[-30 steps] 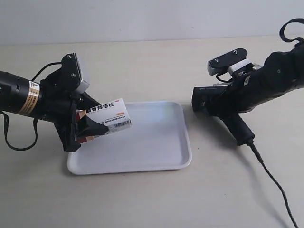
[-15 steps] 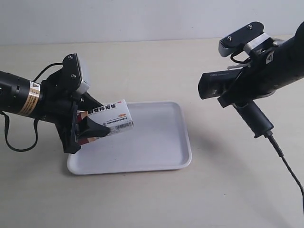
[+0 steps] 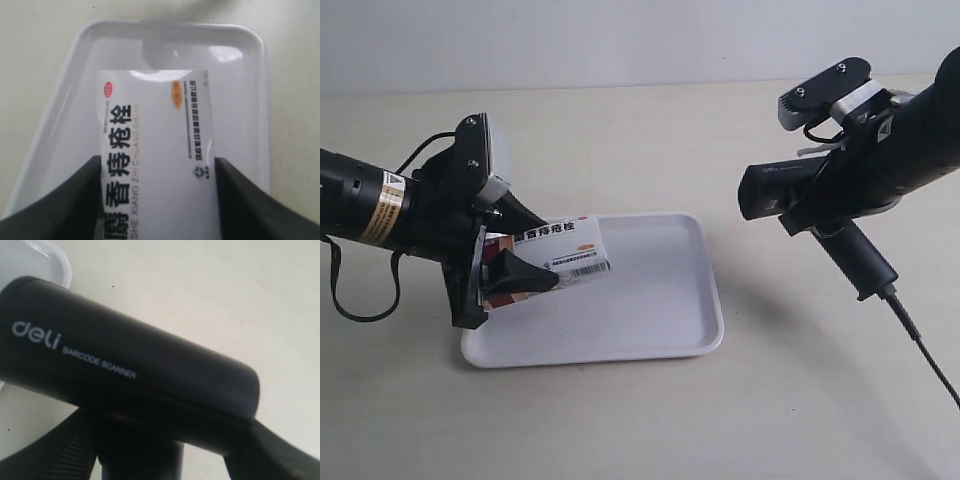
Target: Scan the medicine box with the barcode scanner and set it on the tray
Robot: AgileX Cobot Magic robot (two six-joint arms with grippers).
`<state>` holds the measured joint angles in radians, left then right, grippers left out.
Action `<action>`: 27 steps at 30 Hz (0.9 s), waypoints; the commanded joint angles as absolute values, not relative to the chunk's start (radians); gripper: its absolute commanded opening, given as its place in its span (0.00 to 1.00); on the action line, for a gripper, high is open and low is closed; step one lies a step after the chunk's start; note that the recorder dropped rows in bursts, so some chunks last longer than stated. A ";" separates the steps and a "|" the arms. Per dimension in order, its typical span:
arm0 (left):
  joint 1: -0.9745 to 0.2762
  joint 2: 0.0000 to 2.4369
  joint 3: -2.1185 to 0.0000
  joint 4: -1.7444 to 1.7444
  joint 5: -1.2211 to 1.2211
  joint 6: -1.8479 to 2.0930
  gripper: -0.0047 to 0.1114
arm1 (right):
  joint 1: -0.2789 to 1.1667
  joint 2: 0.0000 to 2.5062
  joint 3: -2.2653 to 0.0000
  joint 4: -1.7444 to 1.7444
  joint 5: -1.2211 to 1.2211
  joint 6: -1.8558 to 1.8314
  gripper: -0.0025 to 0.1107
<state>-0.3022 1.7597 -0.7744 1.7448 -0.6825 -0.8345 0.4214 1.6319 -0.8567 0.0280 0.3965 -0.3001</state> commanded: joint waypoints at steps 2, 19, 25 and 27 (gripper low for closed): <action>-0.307 1.810 -0.772 1.522 -0.682 -0.846 0.04 | 0.423 1.723 -0.862 -0.016 0.285 -0.124 0.02; -0.370 1.961 -0.826 1.446 -0.546 -0.816 0.41 | 0.425 1.898 -0.864 0.000 0.126 -0.020 0.04; -0.370 1.981 -0.826 1.463 -0.558 -0.774 0.81 | 0.425 1.898 -0.864 0.000 0.125 0.038 0.42; -0.370 1.981 -0.826 1.463 -0.558 -0.774 0.91 | 0.425 1.898 -0.864 0.000 0.125 0.038 0.57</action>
